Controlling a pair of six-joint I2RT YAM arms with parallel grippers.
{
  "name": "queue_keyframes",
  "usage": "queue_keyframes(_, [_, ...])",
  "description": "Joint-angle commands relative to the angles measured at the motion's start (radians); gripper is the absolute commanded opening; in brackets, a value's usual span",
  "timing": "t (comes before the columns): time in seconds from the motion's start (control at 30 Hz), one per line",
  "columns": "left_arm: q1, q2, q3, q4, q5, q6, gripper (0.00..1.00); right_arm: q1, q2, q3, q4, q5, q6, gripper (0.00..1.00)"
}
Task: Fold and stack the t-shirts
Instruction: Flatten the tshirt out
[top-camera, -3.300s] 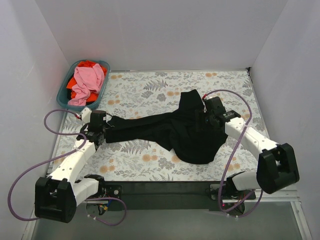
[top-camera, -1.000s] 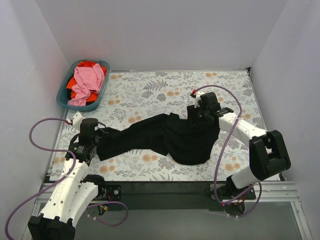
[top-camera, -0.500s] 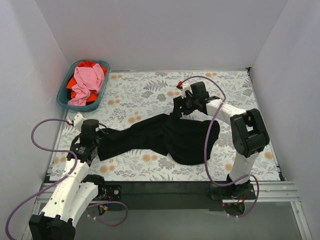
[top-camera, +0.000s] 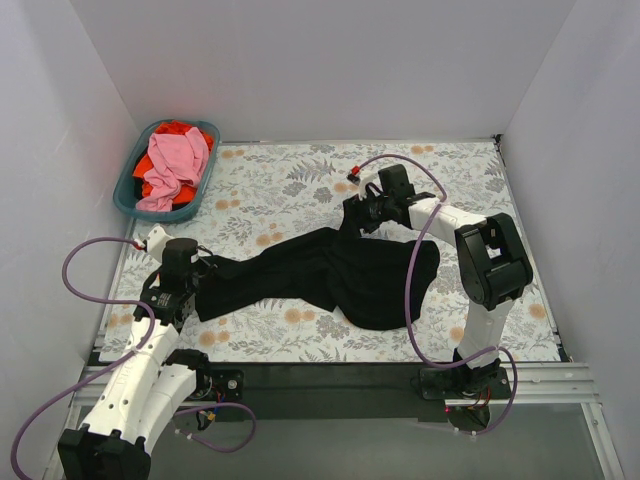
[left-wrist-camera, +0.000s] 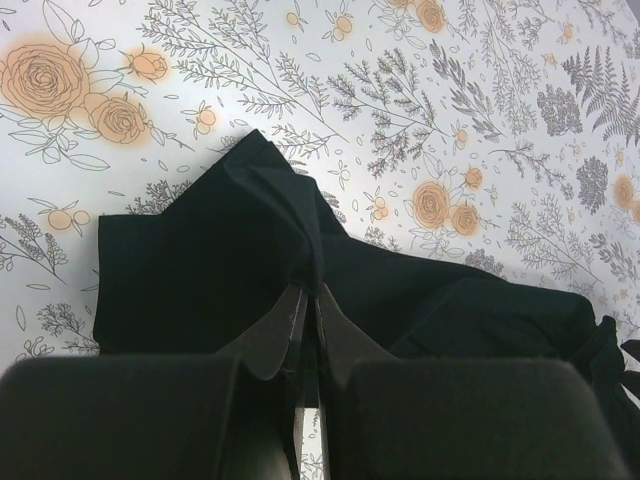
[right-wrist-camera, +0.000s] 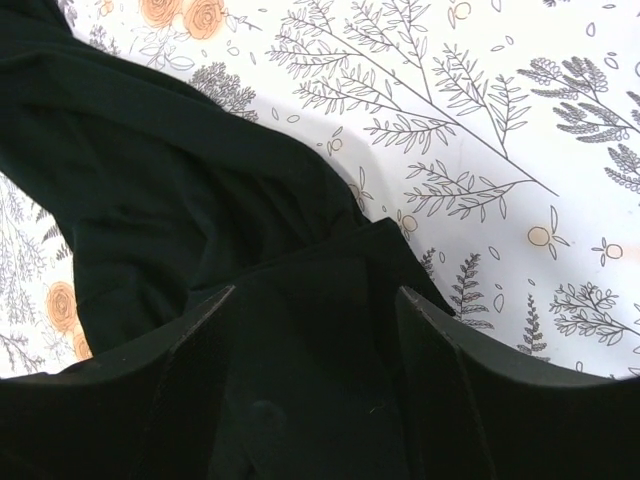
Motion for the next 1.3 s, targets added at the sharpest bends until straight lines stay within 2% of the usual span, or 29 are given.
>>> queue_keyframes(0.0, [0.001, -0.012, -0.002, 0.017, -0.021, 0.012, 0.00, 0.000, -0.008, 0.000, 0.002, -0.044, -0.027, 0.69])
queue_keyframes(0.2, [0.001, -0.012, -0.002, 0.017, -0.021, 0.015, 0.00, 0.003, -0.038, -0.017, -0.022, -0.069, -0.054, 0.57])
queue_keyframes(0.37, [0.001, -0.014, -0.004, 0.018, -0.020, 0.017, 0.00, -0.001, -0.061, -0.031, -0.021, 0.118, -0.061, 0.59])
queue_keyframes(0.43, [0.001, -0.014, -0.004, 0.018, -0.020, 0.017, 0.00, -0.008, -0.046, -0.024, -0.021, 0.123, -0.064, 0.61])
queue_keyframes(0.53, [0.001, -0.014, -0.004, 0.018, -0.020, 0.017, 0.00, -0.009, -0.021, -0.012, -0.021, 0.094, -0.067, 0.62])
queue_keyframes(0.73, [0.001, -0.012, -0.004, 0.020, -0.021, 0.018, 0.00, -0.008, 0.002, -0.012, -0.022, -0.078, -0.082, 0.59])
queue_keyframes(0.93, [0.001, -0.008, -0.004, 0.023, -0.018, 0.020, 0.00, -0.008, 0.014, -0.012, -0.034, -0.116, -0.090, 0.59])
queue_keyframes(1.27, [0.001, -0.008, -0.004, 0.026, -0.018, 0.021, 0.00, -0.003, -0.069, -0.037, -0.056, -0.096, -0.100, 0.30])
